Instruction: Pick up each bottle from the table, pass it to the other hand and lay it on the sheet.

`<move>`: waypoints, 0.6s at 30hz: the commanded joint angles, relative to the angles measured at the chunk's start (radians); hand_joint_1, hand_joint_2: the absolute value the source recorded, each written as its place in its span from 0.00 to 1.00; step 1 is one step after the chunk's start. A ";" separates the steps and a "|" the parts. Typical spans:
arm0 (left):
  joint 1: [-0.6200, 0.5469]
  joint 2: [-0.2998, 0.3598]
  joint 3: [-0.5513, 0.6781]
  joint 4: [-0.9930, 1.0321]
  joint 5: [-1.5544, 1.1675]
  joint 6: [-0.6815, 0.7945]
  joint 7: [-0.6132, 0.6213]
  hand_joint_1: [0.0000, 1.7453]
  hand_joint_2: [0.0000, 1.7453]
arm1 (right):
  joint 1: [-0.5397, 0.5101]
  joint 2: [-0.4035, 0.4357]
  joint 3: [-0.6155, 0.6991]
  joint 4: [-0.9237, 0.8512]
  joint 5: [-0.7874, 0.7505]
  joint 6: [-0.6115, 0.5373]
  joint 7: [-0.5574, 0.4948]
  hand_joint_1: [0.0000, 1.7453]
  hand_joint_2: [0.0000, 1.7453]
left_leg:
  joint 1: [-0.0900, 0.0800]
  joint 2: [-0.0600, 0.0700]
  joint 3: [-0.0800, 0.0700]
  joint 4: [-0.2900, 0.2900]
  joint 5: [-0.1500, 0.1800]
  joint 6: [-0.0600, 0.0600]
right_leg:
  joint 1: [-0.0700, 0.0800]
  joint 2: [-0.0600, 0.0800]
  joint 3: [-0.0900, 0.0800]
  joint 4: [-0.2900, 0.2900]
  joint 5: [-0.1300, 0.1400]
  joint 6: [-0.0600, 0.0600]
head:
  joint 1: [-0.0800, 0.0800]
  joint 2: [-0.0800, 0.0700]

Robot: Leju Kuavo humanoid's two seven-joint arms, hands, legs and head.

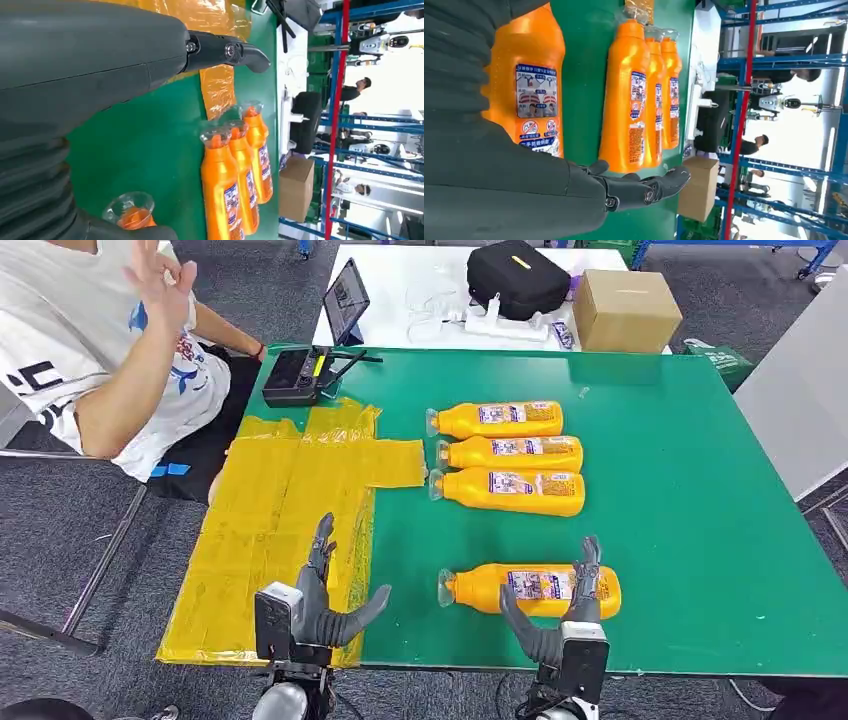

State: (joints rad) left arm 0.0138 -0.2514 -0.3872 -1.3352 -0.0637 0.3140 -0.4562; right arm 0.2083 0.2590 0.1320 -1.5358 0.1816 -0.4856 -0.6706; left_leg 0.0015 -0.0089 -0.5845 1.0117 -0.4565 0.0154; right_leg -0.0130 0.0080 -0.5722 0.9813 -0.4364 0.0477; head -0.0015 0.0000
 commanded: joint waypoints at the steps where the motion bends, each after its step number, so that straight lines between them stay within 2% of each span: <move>1: -0.009 -0.010 -0.002 0.035 0.002 -0.004 0.000 0.00 1.00 | -0.013 -0.026 -0.008 0.015 0.019 0.005 0.002 0.00 1.00 | 0.001 0.000 0.001 0.000 0.000 0.000 | 0.001 -0.001 0.002 -0.001 0.000 -0.001 | 0.000 0.000; 11: -0.012 -0.006 0.001 0.035 -0.004 -0.002 -0.006 0.00 1.00 | -0.019 -0.058 0.013 0.026 0.072 0.027 0.042 0.00 1.00 | 0.000 0.000 0.001 -0.001 0.000 0.000 | 0.001 -0.001 0.001 -0.001 0.000 -0.001 | 0.000 0.000; 13: -0.017 -0.002 0.007 0.039 -0.007 0.000 -0.011 0.00 1.00 | -0.026 -0.099 0.040 0.021 0.125 0.058 0.098 0.00 1.00 | 0.002 0.001 0.004 -0.001 -0.001 -0.001 | 0.002 -0.001 0.005 -0.002 0.000 -0.002 | 0.000 0.000; 18: -0.026 -0.009 0.039 0.049 -0.022 -0.012 -0.025 0.00 1.00 | -0.029 -0.194 0.068 -0.066 0.256 0.126 0.200 0.00 1.00 | 0.000 0.000 0.000 0.000 0.000 0.000 | 0.000 -0.001 0.001 -0.001 0.001 -0.001 | 0.000 0.000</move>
State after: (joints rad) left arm 0.0139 -0.2514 -0.3857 -1.3344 -0.0747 0.3113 -0.4715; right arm 0.2063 0.2148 0.1465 -1.5377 0.3268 -0.4159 -0.5632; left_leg 0.0015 -0.0090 -0.5847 1.0117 -0.4565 0.0154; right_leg -0.0130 0.0080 -0.5721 0.9813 -0.4363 0.0478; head -0.0015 0.0000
